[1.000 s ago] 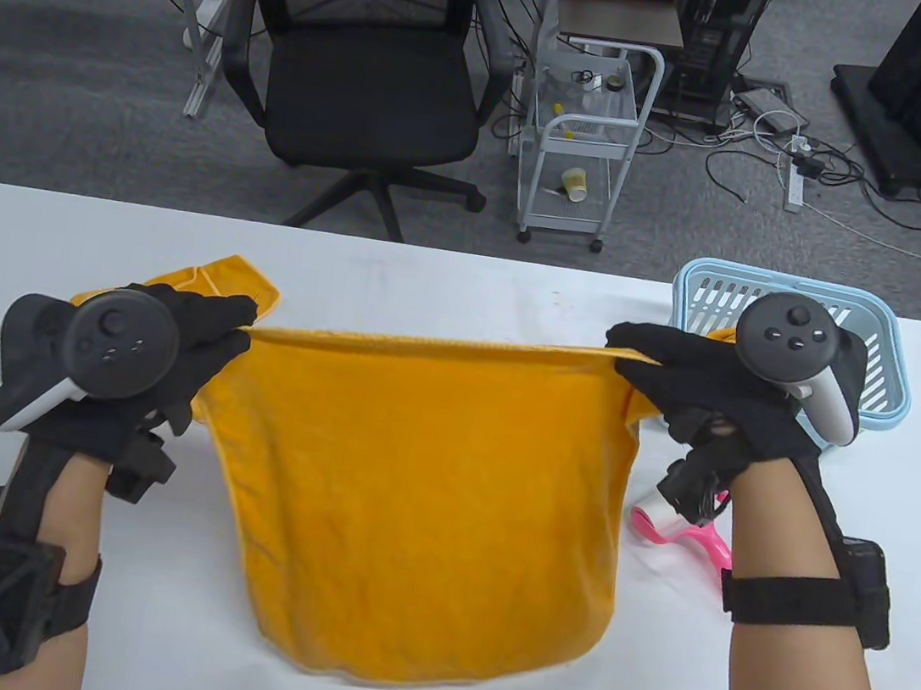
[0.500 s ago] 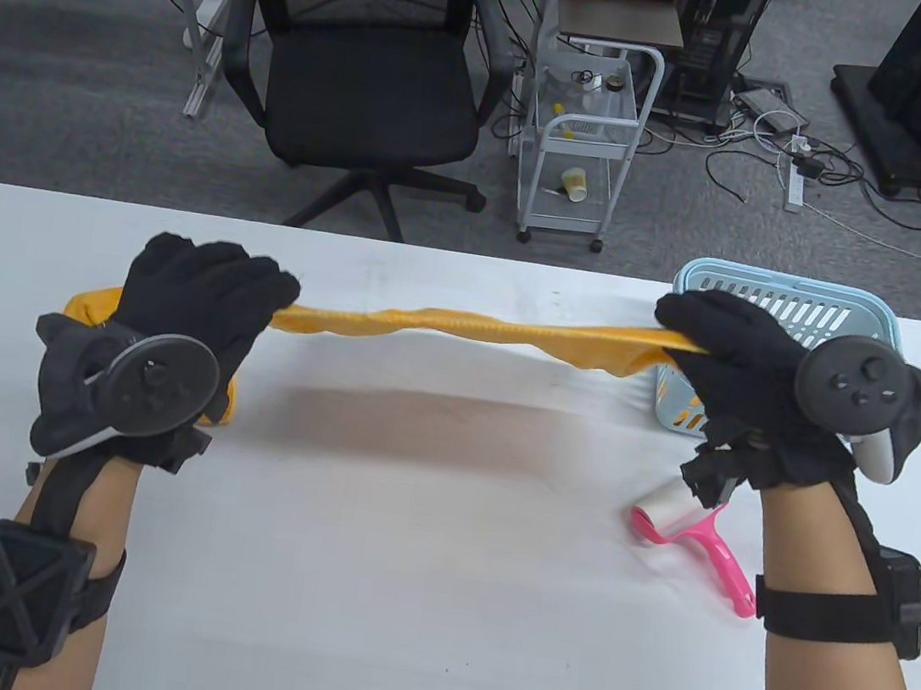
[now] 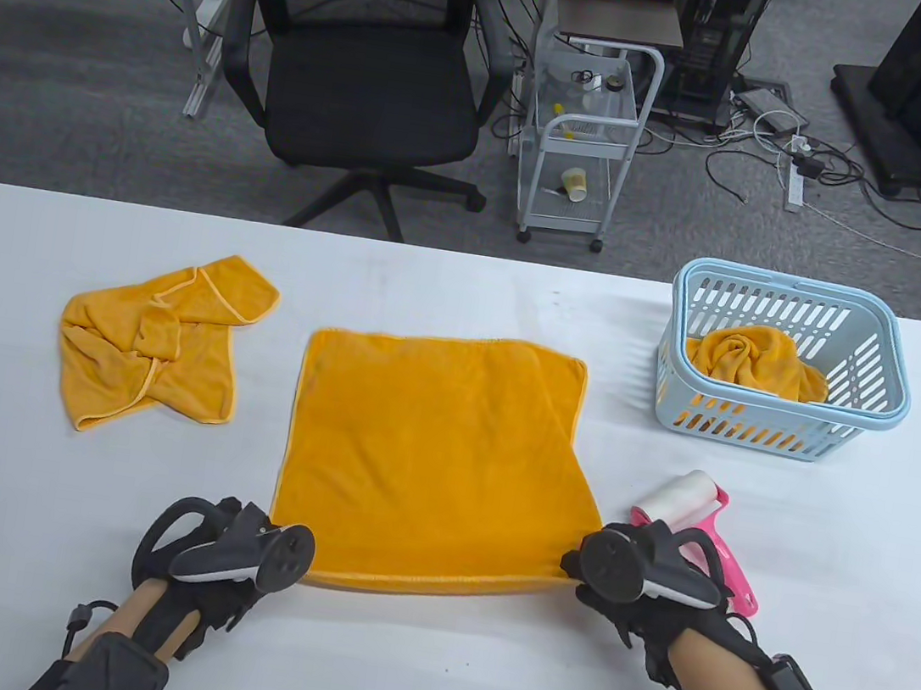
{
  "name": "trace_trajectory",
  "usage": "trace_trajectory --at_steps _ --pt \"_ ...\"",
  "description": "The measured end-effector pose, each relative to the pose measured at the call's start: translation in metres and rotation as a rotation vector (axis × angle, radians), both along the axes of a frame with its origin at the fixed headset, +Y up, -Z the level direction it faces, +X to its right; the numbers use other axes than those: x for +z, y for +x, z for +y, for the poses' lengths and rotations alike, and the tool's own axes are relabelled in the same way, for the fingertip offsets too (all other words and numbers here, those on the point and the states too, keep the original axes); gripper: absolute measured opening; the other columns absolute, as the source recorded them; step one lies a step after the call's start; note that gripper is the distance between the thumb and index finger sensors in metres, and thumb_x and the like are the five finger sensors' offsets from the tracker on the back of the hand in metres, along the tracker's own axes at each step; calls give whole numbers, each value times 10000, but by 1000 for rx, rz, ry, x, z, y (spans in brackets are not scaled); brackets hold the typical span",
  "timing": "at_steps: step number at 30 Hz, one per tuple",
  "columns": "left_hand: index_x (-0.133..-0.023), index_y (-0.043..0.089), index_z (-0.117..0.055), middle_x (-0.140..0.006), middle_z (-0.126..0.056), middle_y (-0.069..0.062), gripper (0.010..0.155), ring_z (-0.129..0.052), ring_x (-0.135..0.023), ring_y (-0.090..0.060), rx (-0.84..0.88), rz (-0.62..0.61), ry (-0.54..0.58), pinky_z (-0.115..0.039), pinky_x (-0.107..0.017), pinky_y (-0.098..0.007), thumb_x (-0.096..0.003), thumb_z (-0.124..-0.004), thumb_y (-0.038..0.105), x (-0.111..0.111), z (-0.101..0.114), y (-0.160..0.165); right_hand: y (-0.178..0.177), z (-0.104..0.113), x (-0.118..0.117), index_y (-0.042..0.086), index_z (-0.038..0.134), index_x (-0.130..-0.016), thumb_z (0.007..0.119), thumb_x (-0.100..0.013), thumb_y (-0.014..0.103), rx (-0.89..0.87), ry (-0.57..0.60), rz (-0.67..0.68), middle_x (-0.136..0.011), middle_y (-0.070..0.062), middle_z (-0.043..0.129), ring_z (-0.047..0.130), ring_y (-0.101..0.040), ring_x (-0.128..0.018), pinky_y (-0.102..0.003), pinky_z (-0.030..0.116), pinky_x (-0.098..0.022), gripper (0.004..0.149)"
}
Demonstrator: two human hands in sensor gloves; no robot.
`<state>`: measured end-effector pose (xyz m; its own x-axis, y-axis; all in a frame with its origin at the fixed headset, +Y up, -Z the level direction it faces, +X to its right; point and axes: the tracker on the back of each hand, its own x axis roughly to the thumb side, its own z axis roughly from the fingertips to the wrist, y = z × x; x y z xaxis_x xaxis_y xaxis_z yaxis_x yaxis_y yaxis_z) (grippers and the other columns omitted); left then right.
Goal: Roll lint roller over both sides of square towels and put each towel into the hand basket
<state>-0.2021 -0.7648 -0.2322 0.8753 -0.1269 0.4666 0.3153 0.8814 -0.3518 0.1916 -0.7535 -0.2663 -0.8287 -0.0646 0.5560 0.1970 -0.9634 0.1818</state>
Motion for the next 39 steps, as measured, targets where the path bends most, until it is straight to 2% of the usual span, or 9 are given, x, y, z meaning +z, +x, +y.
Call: trace_trajectory --at_steps 2,6,10,13,16,19,24,30,39 --pt "-866 421 -831 -1085 -788 67 451 -865 -984 -291 -14 -10 -110 -618 -749 -644 -434 -816 547 7 1 -2 5 8 13 282 741 -1008 970 -341 555 86 9 34 -1045 -89 735 685 -399 -995 -643 630 -684 756" --pt "-911 407 -796 -1105 -766 49 510 -833 -1006 -308 51 38 -44 -608 -751 -645 -435 -768 589 7 7 -12 28 28 14 274 633 -1077 957 -325 603 85 64 -45 -1103 -117 636 593 -426 -1036 -662 591 -699 882" --pt "-1068 349 -527 -1213 -478 -52 757 -708 -1060 -366 8 160 -39 -591 -751 -642 -406 -787 611 -7 -12 -26 69 34 -8 208 452 -1132 920 -356 622 -10 146 -339 -1140 -158 515 525 -465 -1043 -675 578 -691 996" --pt "-1086 336 -437 -1225 -365 -65 864 -600 -1082 -358 -10 194 -107 -556 -753 -656 -373 -824 632 -10 -24 -34 91 18 -24 102 335 -1130 896 -371 638 24 128 -541 -1135 -226 440 486 -517 -1027 -687 576 -669 1085" --pt "-1082 338 -443 -1222 -392 -58 883 -613 -1076 -344 -15 182 -78 -561 -754 -655 -353 -841 637 -11 -24 -34 103 4 -33 18 330 -1113 875 -378 660 100 132 -685 -1105 -291 449 526 -559 -994 -688 612 -637 1118" --pt "-1081 337 -446 -1223 -390 -60 884 -612 -1070 -357 -19 180 -75 -556 -754 -659 -349 -841 637 -11 -25 -33 108 -7 -40 -38 417 -1089 861 -412 636 133 107 -806 -1048 -341 544 637 -584 -929 -672 673 -594 1054" --pt "-1077 336 -460 -1220 -402 -62 881 -618 -1066 -356 -11 178 -70 -556 -753 -662 -345 -847 635 -11 -25 -33 107 -18 -48 42 727 -1000 834 -490 479 115 132 -908 -955 -255 780 817 -503 -849 -630 752 -548 679" --pt "-1077 332 -467 -1220 -408 -64 881 -626 -1065 -358 -13 174 -68 -557 -753 -664 -343 -851 634 -12 -25 -32 81 7 -52 101 796 -949 886 -476 435 -49 119 -859 -866 -208 888 935 -446 -756 -588 831 -488 586" --pt "-1077 320 -470 -1219 -413 -67 887 -629 -1062 -362 -6 174 -69 -553 -752 -669 -342 -856 632 -12 -26 -32 -96 36 -25 179 748 -989 876 -474 434 -192 94 -293 -881 -153 889 958 -408 -751 -566 844 -494 589"
